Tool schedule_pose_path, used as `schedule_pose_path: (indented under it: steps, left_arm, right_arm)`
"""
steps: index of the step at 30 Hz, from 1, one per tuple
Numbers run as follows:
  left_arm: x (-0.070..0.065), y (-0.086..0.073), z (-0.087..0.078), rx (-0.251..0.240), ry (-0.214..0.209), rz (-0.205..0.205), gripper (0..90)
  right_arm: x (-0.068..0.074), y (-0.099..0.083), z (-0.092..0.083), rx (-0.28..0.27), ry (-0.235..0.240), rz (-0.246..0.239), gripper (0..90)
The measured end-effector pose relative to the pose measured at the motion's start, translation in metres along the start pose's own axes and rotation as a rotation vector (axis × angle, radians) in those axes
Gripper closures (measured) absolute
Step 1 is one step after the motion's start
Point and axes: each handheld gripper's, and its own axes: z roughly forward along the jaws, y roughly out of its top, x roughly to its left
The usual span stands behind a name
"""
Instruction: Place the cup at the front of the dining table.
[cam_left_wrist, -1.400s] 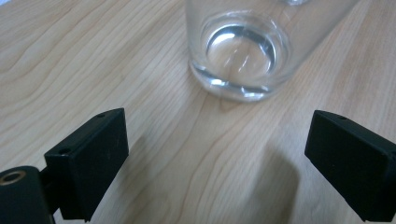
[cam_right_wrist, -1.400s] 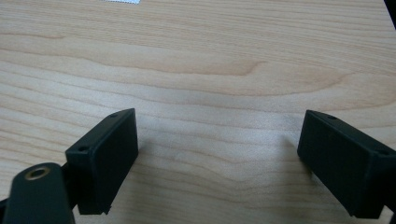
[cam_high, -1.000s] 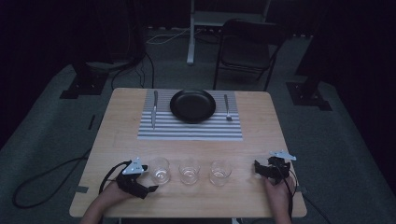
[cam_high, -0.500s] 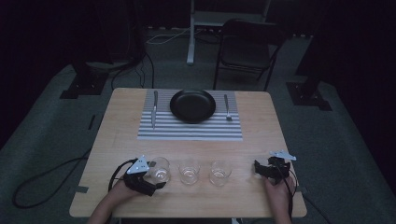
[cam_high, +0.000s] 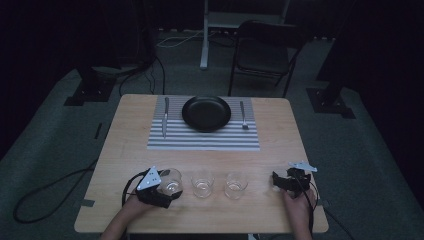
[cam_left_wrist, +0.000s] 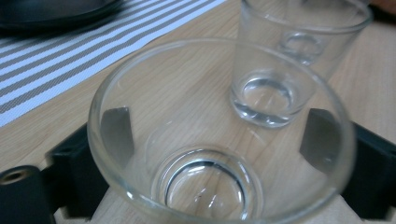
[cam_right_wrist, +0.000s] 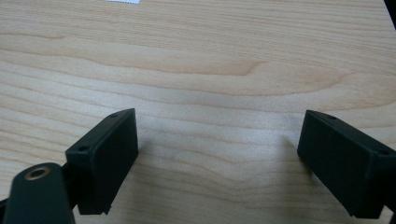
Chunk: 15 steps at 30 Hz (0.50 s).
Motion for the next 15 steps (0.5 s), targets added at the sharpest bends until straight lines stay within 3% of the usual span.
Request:
schedule_pose_path:
  steps: [4, 15]
  left_arm:
    - [-0.0003, -0.0003, 0.0009, 0.003, 0.021, -0.004, 19.7]
    - [-0.0053, 0.0040, 0.0026, 0.027, 0.059, -0.020, 20.2]
  right_arm:
    - [0.0000, 0.0000, 0.0000, 0.000, 0.000, 0.000, 11.9]
    - [0.0001, -0.0003, -0.0003, -0.001, -0.001, 0.000, 12.3]
